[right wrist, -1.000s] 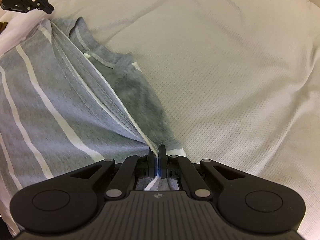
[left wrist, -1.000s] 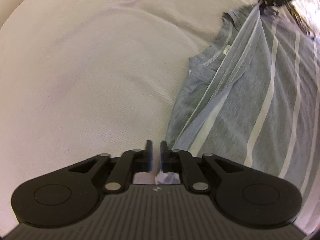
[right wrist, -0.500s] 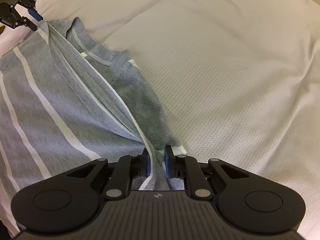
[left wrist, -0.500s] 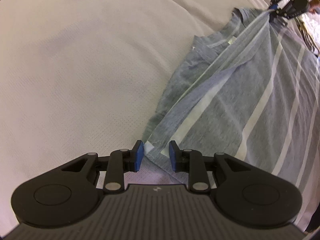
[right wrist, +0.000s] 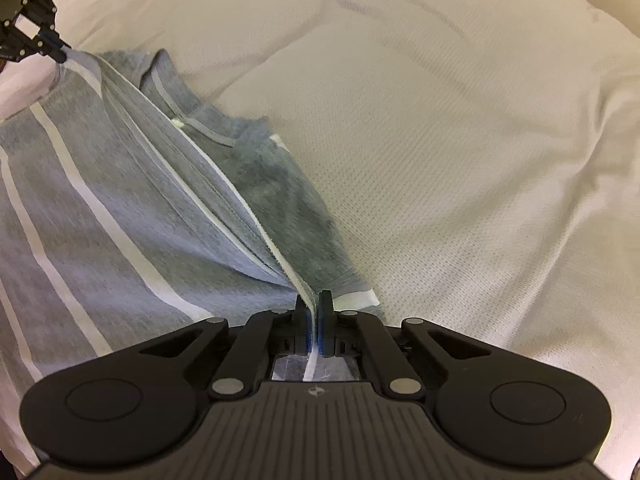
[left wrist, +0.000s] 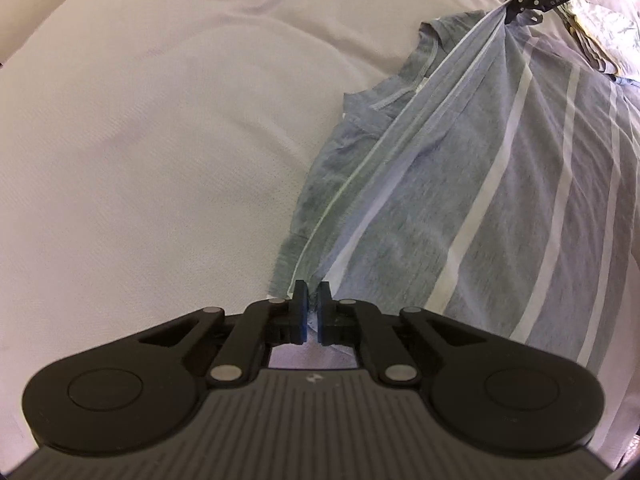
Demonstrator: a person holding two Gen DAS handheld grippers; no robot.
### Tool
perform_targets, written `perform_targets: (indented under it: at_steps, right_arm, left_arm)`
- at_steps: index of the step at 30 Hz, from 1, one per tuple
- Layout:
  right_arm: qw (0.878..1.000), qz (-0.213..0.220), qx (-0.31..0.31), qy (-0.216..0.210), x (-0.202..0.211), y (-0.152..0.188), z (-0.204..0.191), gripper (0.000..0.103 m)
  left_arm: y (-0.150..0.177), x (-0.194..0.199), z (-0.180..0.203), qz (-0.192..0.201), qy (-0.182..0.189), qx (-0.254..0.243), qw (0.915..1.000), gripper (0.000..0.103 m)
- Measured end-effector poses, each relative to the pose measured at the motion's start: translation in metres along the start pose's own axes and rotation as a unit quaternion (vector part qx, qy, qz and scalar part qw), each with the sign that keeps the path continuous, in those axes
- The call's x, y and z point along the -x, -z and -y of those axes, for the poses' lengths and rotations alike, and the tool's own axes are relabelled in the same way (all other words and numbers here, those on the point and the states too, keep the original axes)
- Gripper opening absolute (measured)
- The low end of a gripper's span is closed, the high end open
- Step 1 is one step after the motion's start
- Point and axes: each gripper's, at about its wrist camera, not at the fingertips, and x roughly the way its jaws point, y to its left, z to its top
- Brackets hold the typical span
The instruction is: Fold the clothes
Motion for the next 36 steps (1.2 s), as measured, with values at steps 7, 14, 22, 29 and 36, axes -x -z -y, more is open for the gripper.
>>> perform_targets:
  at_steps: [7,14,22,29,36]
  right_arm:
    - [1.000,0.022,-0.001,0.014,0.022,0.009,-0.006,0.000]
    - [0.999,0.029,-0.002,0.019,0.025,0.006,-0.003,0.000]
    - [0.999,0.031,-0.004,0.030,0.013,-0.009,0.012,0.000]
    - [0.999,0.012,-0.016,0.037,-0.004,-0.012,0.020,0.017]
    - [0.995,0.037,-0.065,0.073,0.007,-0.003,0.031,0.036]
  left_arm:
    - [-0.001,0.012,-0.001,0.010,-0.031,0.003,0.9994,0.001]
    - [-0.010,0.002,-0.009,0.005,-0.040,-0.003,0.9992,0.001]
    - [-0.018,-0.013,-0.028,0.000,-0.048,0.011,0.9988,0.001]
    - [-0.020,-0.038,-0.039,-0.028,-0.044,0.056,0.9971,0.008]
    - [-0.004,-0.028,-0.049,-0.016,-0.064,0.142,0.9877,0.021]
